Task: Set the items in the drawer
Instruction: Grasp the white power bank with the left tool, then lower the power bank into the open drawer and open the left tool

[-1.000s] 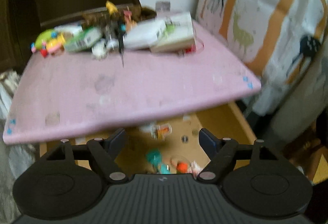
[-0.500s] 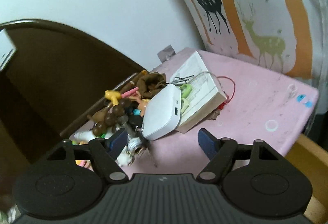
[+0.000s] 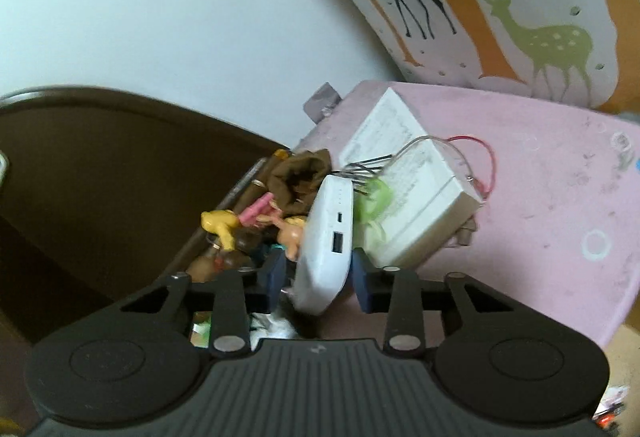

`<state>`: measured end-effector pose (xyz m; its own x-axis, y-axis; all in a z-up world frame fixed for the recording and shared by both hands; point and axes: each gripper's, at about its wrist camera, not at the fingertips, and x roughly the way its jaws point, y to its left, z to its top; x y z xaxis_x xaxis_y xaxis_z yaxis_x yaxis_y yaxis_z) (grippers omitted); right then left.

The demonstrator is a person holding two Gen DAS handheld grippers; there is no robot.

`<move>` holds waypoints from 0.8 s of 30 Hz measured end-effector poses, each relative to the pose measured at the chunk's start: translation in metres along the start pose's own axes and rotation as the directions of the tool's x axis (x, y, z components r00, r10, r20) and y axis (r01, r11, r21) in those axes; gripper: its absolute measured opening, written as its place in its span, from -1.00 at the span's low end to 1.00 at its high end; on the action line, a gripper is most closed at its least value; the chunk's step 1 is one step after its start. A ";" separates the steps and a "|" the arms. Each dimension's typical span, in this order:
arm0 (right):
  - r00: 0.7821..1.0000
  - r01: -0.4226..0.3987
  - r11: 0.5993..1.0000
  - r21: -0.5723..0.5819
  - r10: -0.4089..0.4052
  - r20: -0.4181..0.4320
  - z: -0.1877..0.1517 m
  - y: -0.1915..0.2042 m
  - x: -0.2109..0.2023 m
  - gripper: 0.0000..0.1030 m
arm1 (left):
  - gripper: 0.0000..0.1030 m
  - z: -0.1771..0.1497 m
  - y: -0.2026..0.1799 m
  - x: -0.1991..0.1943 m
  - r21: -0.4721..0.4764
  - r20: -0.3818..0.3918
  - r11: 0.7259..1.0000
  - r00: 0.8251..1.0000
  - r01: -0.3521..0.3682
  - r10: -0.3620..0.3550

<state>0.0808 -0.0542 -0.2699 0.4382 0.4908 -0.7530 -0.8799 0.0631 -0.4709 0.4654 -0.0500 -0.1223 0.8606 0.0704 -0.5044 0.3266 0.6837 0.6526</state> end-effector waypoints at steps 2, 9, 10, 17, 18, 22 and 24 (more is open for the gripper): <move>1.000 0.000 1.000 0.000 0.000 0.001 0.000 0.000 0.000 -0.12 | -0.35 0.003 0.004 0.004 -0.011 -0.007 1.000 1.000 0.001 -0.001; 1.000 0.001 1.000 -0.005 -0.001 0.004 -0.001 0.001 0.000 -0.11 | -0.54 0.007 0.011 0.036 -0.085 -0.052 0.995 0.997 0.057 -0.061; 1.000 0.001 1.000 -0.006 -0.001 0.005 -0.001 0.001 0.000 -0.11 | -0.53 0.007 0.012 0.038 -0.100 -0.056 0.993 0.996 0.065 -0.071; 1.000 0.001 1.000 -0.010 -0.001 0.003 0.000 0.000 0.000 -0.13 | -0.62 0.003 0.028 0.005 -0.204 -0.028 0.975 0.995 0.090 -0.098; 1.000 0.001 1.000 -0.010 -0.001 0.002 0.001 0.000 0.000 -0.14 | -0.62 0.002 0.030 -0.003 -0.221 -0.022 0.971 0.994 0.096 -0.103; 1.000 0.002 1.000 -0.009 -0.002 -0.001 0.001 0.000 0.000 -0.14 | -0.62 -0.005 0.040 -0.041 -0.280 0.005 0.952 0.992 0.125 -0.129; 1.000 0.002 1.000 -0.008 -0.002 -0.003 0.002 0.000 0.000 -0.15 | -0.62 -0.009 0.041 -0.063 -0.291 0.020 0.946 0.989 0.144 -0.144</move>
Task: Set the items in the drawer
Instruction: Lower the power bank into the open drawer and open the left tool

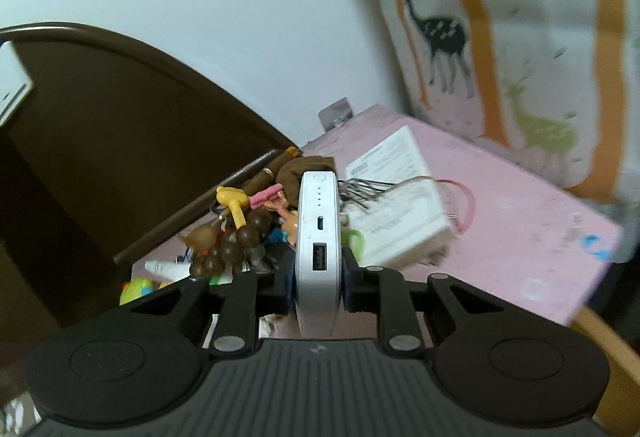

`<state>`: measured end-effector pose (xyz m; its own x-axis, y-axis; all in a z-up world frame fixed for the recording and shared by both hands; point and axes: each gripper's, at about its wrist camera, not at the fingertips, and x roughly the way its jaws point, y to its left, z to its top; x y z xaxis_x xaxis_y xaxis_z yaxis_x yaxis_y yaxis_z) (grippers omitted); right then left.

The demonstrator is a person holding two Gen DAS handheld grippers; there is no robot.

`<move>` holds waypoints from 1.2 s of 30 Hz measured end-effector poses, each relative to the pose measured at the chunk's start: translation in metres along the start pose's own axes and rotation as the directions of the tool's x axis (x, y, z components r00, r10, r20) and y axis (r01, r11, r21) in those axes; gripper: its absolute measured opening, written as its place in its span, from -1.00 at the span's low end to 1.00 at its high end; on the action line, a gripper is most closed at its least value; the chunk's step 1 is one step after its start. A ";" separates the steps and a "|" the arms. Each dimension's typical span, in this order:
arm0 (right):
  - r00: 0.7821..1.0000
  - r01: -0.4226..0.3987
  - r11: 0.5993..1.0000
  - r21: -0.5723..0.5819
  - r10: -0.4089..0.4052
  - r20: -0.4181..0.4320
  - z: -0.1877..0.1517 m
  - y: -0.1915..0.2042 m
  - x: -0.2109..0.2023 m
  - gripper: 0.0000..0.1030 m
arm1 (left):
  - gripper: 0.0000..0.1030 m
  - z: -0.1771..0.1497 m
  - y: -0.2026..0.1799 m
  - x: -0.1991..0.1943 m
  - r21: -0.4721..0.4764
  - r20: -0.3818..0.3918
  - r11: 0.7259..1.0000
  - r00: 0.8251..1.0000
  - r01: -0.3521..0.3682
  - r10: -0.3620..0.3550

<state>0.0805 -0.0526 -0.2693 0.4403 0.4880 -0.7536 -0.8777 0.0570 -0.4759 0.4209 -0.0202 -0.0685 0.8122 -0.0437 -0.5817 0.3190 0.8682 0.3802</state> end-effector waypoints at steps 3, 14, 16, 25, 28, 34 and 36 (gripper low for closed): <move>1.000 -0.001 1.000 0.002 0.001 -0.002 0.000 0.000 0.000 -0.15 | -0.62 -0.013 -0.006 -0.038 -0.010 0.006 0.999 0.999 0.045 -0.045; 1.000 0.002 1.000 0.008 -0.002 -0.009 0.001 -0.001 0.002 -0.13 | -0.61 -0.116 -0.074 -0.061 -0.039 -0.256 0.945 0.911 0.323 -0.322; 1.000 0.002 1.000 0.007 -0.002 -0.009 0.001 -0.001 0.003 -0.13 | -0.61 -0.134 -0.082 -0.045 -0.059 -0.321 0.923 0.868 0.380 -0.378; 1.000 0.001 1.000 -0.003 -0.001 -0.003 0.000 -0.001 0.003 -0.13 | -0.61 -0.171 -0.111 0.021 -0.181 -0.521 0.760 0.595 0.624 -0.613; 1.000 0.001 1.000 -0.005 -0.002 -0.002 -0.001 0.000 0.002 -0.13 | -0.61 -0.185 -0.122 0.028 -0.183 -0.553 0.748 0.562 0.638 -0.615; 1.000 0.003 1.000 -0.008 -0.003 0.000 -0.001 0.001 0.002 -0.13 | -0.50 -0.194 -0.108 0.037 -0.263 -0.526 0.782 0.595 0.565 -0.607; 1.000 0.004 1.000 -0.007 -0.004 0.000 -0.001 0.002 0.002 -0.13 | -0.25 -0.195 -0.102 0.034 -0.240 -0.541 0.822 0.632 0.516 -0.555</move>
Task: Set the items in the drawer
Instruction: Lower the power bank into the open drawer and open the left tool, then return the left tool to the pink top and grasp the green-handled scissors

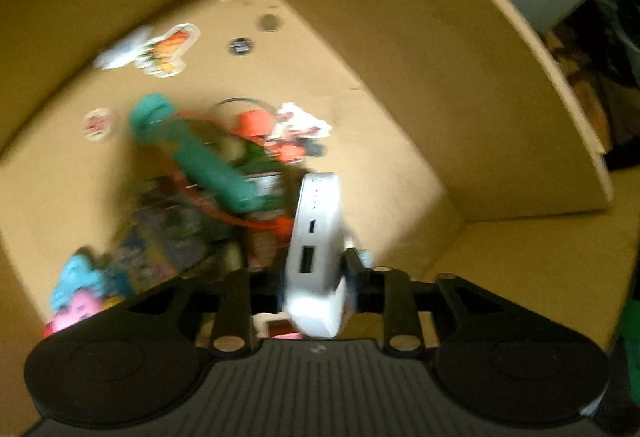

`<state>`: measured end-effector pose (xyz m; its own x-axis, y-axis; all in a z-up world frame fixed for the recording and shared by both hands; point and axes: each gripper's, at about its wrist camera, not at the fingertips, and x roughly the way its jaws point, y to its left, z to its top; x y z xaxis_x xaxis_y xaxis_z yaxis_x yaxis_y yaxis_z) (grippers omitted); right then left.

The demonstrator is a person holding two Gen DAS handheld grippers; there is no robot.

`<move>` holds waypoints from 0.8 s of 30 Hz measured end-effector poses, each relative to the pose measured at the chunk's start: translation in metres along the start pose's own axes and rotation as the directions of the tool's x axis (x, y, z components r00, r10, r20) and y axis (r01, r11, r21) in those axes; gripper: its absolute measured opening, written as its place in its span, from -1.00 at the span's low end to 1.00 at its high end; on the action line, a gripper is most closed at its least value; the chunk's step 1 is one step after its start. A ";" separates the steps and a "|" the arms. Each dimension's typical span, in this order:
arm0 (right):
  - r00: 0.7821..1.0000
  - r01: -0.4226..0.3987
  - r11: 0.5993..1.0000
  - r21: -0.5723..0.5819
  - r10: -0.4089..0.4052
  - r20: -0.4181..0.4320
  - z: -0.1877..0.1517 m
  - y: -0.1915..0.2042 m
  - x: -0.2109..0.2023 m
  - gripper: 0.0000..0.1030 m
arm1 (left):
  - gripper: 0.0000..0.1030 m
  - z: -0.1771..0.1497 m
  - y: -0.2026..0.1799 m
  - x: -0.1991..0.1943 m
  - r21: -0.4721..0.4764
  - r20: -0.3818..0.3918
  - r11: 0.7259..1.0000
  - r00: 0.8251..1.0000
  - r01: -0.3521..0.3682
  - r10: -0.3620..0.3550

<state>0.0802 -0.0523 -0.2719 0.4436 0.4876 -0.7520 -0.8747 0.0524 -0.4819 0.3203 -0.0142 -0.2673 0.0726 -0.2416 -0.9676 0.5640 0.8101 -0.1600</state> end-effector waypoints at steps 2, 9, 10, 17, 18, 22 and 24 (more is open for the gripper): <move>1.000 0.000 1.000 0.001 0.000 -0.001 0.000 0.000 0.000 -0.13 | -0.06 -0.002 0.002 -0.010 0.002 0.018 0.998 0.998 -0.055 0.055; 1.000 0.002 1.000 0.003 -0.002 -0.005 0.000 0.000 0.000 -0.13 | 0.03 0.002 0.004 -0.071 -0.041 0.154 0.988 0.976 -0.152 0.156; 1.000 0.002 1.000 0.003 -0.002 -0.006 0.001 0.000 0.000 -0.13 | 0.03 0.006 0.005 -0.082 -0.053 0.186 0.985 0.968 -0.162 0.169; 1.000 0.002 1.000 0.004 -0.002 -0.006 0.000 0.000 0.000 -0.11 | 0.02 0.040 0.009 -0.149 -0.172 0.443 0.958 0.851 -0.230 0.283; 1.000 0.002 1.000 0.004 -0.002 -0.006 0.000 0.001 0.000 -0.10 | 0.02 0.046 0.010 -0.155 -0.191 0.472 0.953 0.829 -0.234 0.298; 1.000 0.001 1.000 0.002 -0.001 -0.004 0.000 0.001 0.001 -0.07 | 0.02 0.079 0.027 -0.168 -0.257 0.546 0.940 0.769 -0.225 0.333; 1.000 0.001 1.000 0.001 -0.001 -0.003 0.000 0.001 0.000 -0.07 | 0.02 0.097 0.043 -0.169 -0.312 0.575 0.935 0.749 -0.169 0.328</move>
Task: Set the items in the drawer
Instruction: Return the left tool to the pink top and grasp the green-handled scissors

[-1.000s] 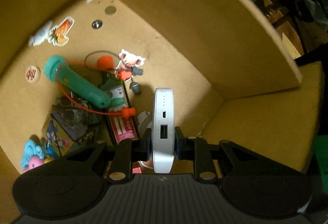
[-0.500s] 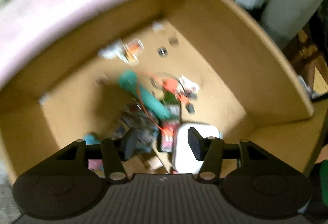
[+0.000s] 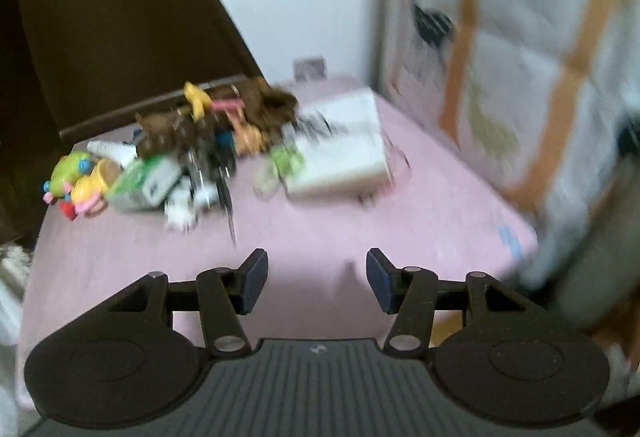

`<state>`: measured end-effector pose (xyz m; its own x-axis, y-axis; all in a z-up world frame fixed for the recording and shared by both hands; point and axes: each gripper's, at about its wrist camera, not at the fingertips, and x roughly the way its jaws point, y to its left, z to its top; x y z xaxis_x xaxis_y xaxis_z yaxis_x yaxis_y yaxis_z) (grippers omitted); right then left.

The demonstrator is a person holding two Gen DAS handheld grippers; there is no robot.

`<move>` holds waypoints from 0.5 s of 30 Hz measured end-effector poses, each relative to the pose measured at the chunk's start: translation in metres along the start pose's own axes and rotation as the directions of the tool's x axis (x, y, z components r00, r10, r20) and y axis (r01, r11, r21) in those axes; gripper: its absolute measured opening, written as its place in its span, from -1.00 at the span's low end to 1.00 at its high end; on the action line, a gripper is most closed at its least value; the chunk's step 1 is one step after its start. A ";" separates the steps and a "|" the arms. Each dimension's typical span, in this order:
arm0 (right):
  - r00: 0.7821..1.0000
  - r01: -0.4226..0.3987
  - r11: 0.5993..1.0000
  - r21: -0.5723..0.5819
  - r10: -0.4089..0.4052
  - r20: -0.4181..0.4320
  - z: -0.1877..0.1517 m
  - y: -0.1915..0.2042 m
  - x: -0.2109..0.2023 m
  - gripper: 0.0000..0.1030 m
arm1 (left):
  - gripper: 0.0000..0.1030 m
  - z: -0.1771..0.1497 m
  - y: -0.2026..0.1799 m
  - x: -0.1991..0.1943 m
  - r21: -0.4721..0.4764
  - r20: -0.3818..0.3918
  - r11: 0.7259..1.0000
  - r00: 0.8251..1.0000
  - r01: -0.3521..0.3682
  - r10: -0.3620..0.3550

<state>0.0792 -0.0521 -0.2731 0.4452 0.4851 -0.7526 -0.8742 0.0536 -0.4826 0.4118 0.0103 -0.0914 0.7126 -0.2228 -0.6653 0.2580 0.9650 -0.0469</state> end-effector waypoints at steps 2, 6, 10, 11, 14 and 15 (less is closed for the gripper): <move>1.000 0.000 1.000 -0.002 0.000 0.001 0.000 0.000 0.000 -0.07 | 0.02 0.013 0.012 0.015 -0.073 0.023 0.997 1.000 0.014 -0.013; 1.000 0.000 1.000 -0.007 0.000 0.005 -0.001 0.001 -0.001 -0.07 | 0.02 0.029 0.029 0.039 -0.169 0.041 0.985 0.999 0.029 -0.023; 1.000 0.001 1.000 -0.009 -0.001 0.007 -0.001 0.001 -0.001 -0.07 | 0.02 0.035 0.038 0.058 -0.203 0.046 0.978 0.998 0.040 -0.032; 1.000 0.001 1.000 -0.009 -0.001 0.007 -0.001 0.001 -0.001 -0.07 | 0.02 0.036 0.040 0.061 -0.209 0.047 0.977 0.998 0.049 -0.040; 1.000 0.001 1.000 -0.009 -0.001 0.009 -0.001 0.002 -0.001 -0.07 | 0.02 0.039 0.044 0.070 -0.230 0.053 0.971 0.997 0.073 -0.063; 1.000 0.002 1.000 -0.010 -0.001 0.010 -0.001 0.002 -0.001 -0.07 | 0.02 0.040 0.044 0.073 -0.230 0.052 0.970 0.997 0.073 -0.063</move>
<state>0.0772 -0.0538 -0.2736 0.4446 0.4934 -0.7476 -0.8716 0.0458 -0.4882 0.5012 0.0311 -0.1123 0.7277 -0.2899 -0.6216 0.1526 0.9520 -0.2654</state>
